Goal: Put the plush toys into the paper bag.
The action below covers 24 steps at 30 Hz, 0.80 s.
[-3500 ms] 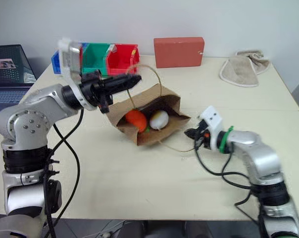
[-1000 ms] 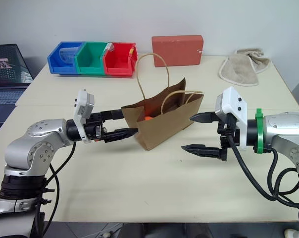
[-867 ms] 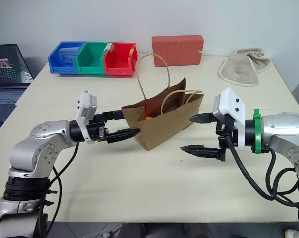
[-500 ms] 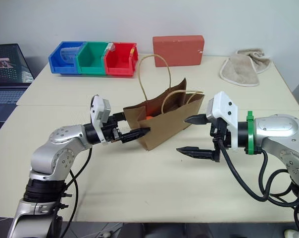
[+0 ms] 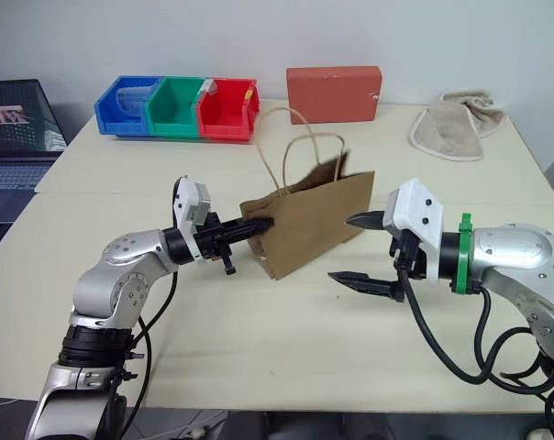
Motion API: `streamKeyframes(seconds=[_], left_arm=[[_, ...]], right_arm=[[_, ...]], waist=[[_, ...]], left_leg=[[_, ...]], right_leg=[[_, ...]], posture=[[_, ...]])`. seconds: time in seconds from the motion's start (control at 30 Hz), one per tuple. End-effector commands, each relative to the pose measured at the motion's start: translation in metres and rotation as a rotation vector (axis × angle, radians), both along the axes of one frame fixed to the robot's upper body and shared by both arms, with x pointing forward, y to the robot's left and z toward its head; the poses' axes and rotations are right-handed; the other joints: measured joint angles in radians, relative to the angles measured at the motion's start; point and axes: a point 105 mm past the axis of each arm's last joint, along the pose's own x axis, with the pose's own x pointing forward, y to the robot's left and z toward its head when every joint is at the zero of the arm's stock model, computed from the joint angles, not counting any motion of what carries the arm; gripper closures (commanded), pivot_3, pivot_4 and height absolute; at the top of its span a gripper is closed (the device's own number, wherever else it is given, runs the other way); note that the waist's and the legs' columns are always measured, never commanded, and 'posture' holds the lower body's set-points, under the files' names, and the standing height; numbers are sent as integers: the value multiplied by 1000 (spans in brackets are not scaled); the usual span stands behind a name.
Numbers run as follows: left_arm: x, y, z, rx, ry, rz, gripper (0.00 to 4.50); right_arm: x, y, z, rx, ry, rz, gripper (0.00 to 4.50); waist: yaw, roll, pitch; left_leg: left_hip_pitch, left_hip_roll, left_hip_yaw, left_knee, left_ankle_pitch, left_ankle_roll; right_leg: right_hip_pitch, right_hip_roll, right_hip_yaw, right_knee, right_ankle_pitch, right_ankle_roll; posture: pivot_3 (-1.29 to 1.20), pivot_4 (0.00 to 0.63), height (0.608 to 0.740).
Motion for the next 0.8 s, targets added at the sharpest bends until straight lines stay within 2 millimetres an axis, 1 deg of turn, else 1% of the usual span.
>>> streamKeyframes(seconds=[0.03,0.17,0.2,0.27,0.33,0.43,0.47,0.6,0.63,0.77,0.8], left_arm=[[-2,-6,12,-2,-27,-82,4446],[-7,-12,18,-1,-3,-205,4446],[-9,-14,19,12,3,-244,4446],[-10,-20,21,31,14,-326,4446],[-8,-24,24,22,34,-372,4446],[-8,-29,28,18,68,-448,4446],[-7,-29,25,44,65,-466,4446],[-3,-32,14,96,65,-489,4446],[-2,-32,13,96,66,-491,4446],[4,-31,-2,169,45,-453,4446],[6,-28,-2,173,40,-430,4259]], right_arm=[[-6,-5,10,-7,-93,-15,0],[-15,-18,9,-36,-68,-40,0],[-18,-23,10,-47,-62,-53,0],[-26,-42,17,-56,-34,-122,0],[-33,-53,21,-60,-18,-170,0],[-45,-66,23,-66,7,-222,0],[-47,-68,23,-72,6,-241,0],[-49,-72,21,-83,0,-280,0],[-50,-72,21,-83,-1,-281,0],[-49,-65,17,-72,-1,-267,0],[-48,-65,17,-71,0,-266,0]], waist=[[0,0,0],[1,0,0],[1,0,0],[8,0,0],[7,0,0],[4,0,0],[3,0,0],[-6,0,0],[-7,0,0],[-5,0,0],[-4,0,0]], left_leg=[[0,0,0,0,0,0],[0,0,0,0,0,0],[0,0,0,0,0,0],[0,-1,-1,0,0,0],[0,-1,-1,1,0,0],[0,-1,-1,1,0,0],[1,-1,-1,1,0,0],[2,-1,0,1,0,0],[2,-1,0,1,0,0],[2,-1,0,2,0,1],[2,-1,0,2,0,1]], right_leg=[[0,0,0,0,0,0],[0,0,0,0,0,0],[0,0,0,0,0,0],[1,0,-1,0,0,0],[1,0,-1,-1,0,0],[2,0,-1,0,0,0],[3,0,-1,0,0,0],[3,0,0,0,0,0],[3,0,0,0,0,0],[3,0,0,0,0,0],[3,0,0,0,0,0]], posture=[[0,150,740],[0,150,740],[0,150,740],[0,150,740],[0,150,740],[0,150,740],[0,150,740],[0,150,740],[0,150,740],[0,150,740],[0,150,740]])
